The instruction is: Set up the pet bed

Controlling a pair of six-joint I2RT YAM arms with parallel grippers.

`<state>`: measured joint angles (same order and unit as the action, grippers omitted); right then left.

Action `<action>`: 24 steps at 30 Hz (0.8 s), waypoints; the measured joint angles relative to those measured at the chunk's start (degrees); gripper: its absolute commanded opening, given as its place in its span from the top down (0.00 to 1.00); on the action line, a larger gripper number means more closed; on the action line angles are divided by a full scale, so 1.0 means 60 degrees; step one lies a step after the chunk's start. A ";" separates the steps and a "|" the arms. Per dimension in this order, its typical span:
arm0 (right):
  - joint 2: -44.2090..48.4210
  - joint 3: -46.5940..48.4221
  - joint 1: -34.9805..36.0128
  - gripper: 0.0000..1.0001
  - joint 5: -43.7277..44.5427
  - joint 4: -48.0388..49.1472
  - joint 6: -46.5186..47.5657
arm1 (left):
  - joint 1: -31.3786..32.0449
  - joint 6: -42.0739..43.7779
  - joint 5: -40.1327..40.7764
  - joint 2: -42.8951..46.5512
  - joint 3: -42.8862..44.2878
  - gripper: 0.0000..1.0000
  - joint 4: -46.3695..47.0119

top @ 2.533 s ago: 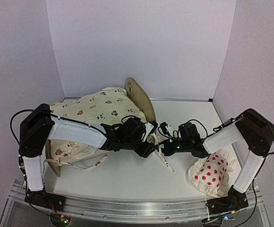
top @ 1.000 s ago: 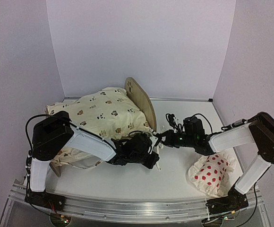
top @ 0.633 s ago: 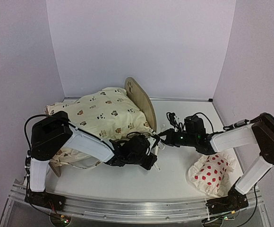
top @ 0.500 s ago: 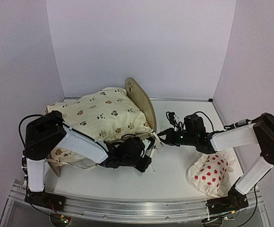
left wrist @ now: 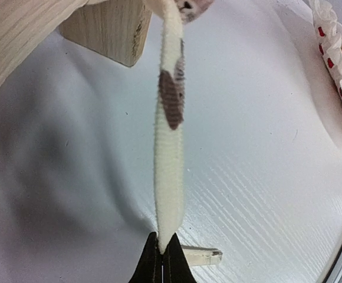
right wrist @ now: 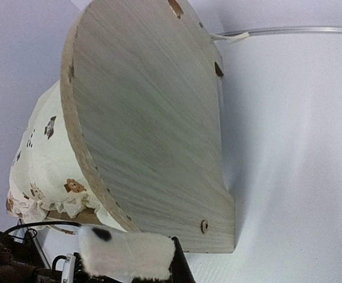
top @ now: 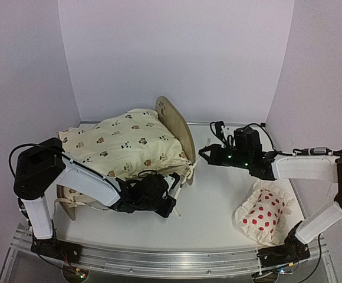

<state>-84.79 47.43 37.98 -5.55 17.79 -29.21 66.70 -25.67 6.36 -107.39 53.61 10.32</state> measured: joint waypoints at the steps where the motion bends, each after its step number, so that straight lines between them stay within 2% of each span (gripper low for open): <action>1: 0.0089 0.0108 0.0000 1.00 0.0191 -0.0172 0.0120 | 0.0000 0.0000 0.0049 0.0000 -0.0024 1.00 -0.0044; 7: 0.0407 0.1284 -0.0016 1.00 0.1376 -0.1465 0.0981 | 0.0000 -0.0036 0.0235 0.0086 -0.0262 1.00 -0.0043; 13: 0.0305 0.2584 -0.0065 1.00 0.1814 -0.2749 0.1495 | -0.0056 -0.0145 0.0319 0.0237 -0.0554 1.00 0.0177; 24: -0.1432 0.5074 -0.0382 1.00 0.1609 -0.4713 0.1751 | -0.0070 -0.0558 0.0477 0.0100 -0.0825 1.00 0.0613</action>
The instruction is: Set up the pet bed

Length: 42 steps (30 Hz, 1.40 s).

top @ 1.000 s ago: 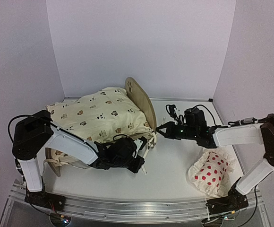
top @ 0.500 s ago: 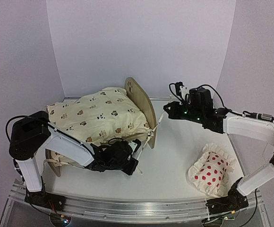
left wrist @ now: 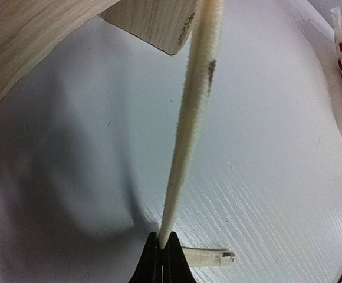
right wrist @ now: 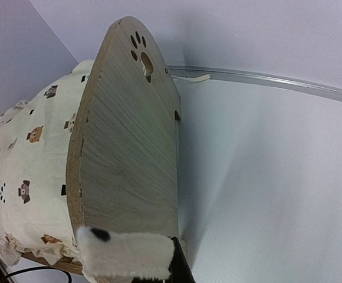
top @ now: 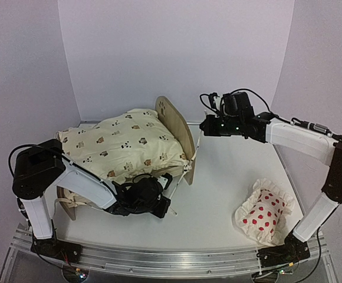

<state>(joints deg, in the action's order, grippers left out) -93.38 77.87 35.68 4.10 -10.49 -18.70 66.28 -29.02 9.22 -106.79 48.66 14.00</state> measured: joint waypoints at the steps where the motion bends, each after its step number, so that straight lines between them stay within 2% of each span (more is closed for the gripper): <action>1: -0.0154 0.0256 -0.0016 1.00 -0.0059 -0.0192 0.0026 | -0.0007 -0.0064 0.0039 -0.0015 -0.0007 1.00 0.0016; 8: -0.0394 0.0700 -0.0170 1.00 -0.0287 -0.0655 0.0089 | -0.0039 -0.0457 0.0513 -0.0027 0.0018 1.00 -0.0115; 9: -0.0350 0.0611 -0.0189 0.96 -0.0335 -0.0597 0.0077 | -0.0039 -0.0467 0.0571 -0.0027 0.0053 0.98 -0.0201; 10: -0.0290 0.0513 -0.0208 0.84 -0.0355 -0.0548 0.0062 | -0.0039 -0.0469 0.0604 -0.0027 0.0103 0.95 -0.0311; 12: 0.0060 0.0079 -0.0275 0.59 -0.0423 -0.0356 0.0013 | -0.0037 -0.0460 0.0700 -0.0021 0.0207 0.80 -0.0568; 16: 0.1288 -0.0840 -0.0520 0.27 -0.0420 -0.0089 -0.0169 | 0.0019 -0.0343 0.0836 0.0140 0.0358 0.53 -0.1587; 18: 0.2039 -0.1228 -0.0648 0.14 -0.0369 -0.0132 -0.0195 | 0.0059 -0.0212 0.0896 0.0315 0.0395 0.44 -0.2102; 21: 0.3074 -0.1829 -0.0685 0.02 -0.0170 -0.0518 -0.0272 | 0.0063 -0.0012 0.1012 0.0635 0.0440 0.31 -0.2902; 25: 0.3852 -0.2596 -0.0668 0.02 0.0366 -0.1408 -0.0482 | 0.0093 0.0301 0.1235 0.1254 0.0465 0.19 -0.3688; 28: 0.4052 -0.3294 -0.0663 0.02 0.1009 -0.2367 -0.0889 | 0.0122 0.0386 0.1583 0.2114 0.0503 0.03 -0.4199; 29: 0.4058 -0.3666 -0.0663 0.02 0.1454 -0.3055 -0.1213 | 0.0136 0.0376 0.1864 0.2673 0.0527 0.02 -0.4422; 32: 0.4058 -0.3720 -0.0663 0.02 0.1568 -0.3210 -0.1295 | 0.0136 0.0401 0.1943 0.2780 0.0546 0.01 -0.4476; 42: 0.3941 -0.4177 -0.0663 0.02 0.3533 -0.6460 -0.4084 | 0.0136 0.0434 0.2564 0.5370 0.0459 0.01 -0.5821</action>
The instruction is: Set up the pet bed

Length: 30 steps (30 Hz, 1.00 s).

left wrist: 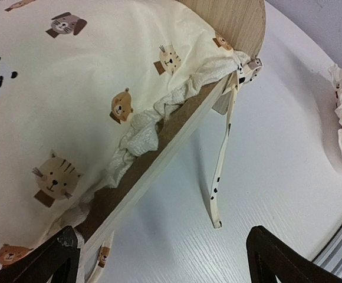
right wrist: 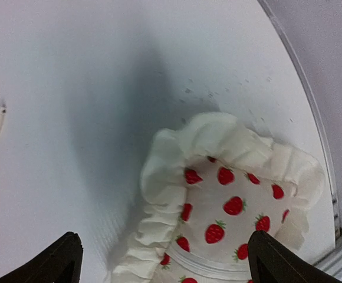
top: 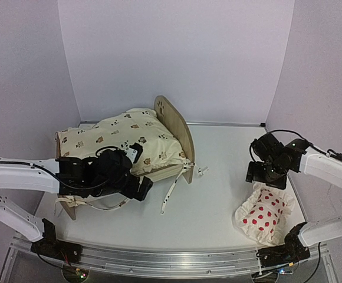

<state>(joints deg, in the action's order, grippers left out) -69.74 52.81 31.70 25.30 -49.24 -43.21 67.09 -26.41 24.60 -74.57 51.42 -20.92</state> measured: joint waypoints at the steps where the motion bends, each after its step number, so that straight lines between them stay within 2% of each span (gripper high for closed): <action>1: 0.0076 -0.0122 0.0000 0.02 0.0175 -0.0315 -0.0375 | 0.0000 0.0000 0.0023 0.0216 -0.0073 0.00 -0.0059; 6: 0.0629 -0.0459 0.0000 0.02 0.0865 -0.1772 -0.2380 | 0.0000 0.0095 0.0113 0.1136 -0.0659 0.01 -0.0296; 11: 0.1055 -0.1296 0.0000 0.02 0.1123 -0.2321 -0.4108 | 0.0000 0.0223 0.0142 0.1623 -0.1021 0.01 -0.0479; 15: 0.0888 -0.2020 0.0000 0.04 0.0814 -0.2155 -0.4732 | 0.0000 0.0250 0.0141 0.1919 -0.1089 0.01 -0.0563; 18: 0.0657 -0.2594 0.0000 0.22 0.0420 -0.1470 -0.4714 | 0.0000 0.0269 0.0105 0.2204 -0.1209 0.01 -0.0515; 24: 0.0686 -0.3031 0.0000 0.80 0.0103 -0.0407 -0.4371 | 0.0000 0.0331 0.0105 0.2337 -0.1286 0.01 -0.0525; 25: 0.0789 -0.3045 0.0000 0.88 0.0117 -0.0338 -0.4351 | 0.0000 0.0331 0.0104 0.2340 -0.1286 0.01 -0.0524; 27: 0.1035 -0.3049 0.0000 0.99 0.0162 -0.0250 -0.4202 | 0.0000 0.0328 0.0096 0.2340 -0.1296 0.01 -0.0517; 30: 0.1242 -0.2903 0.0000 1.00 0.0189 -0.0234 -0.3842 | 0.0000 0.0328 0.0023 0.2344 -0.1354 0.04 -0.0513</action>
<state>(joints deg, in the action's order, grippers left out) -62.28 35.39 31.70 26.44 -50.65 -66.26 67.09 -24.44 24.74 -60.51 43.30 -24.00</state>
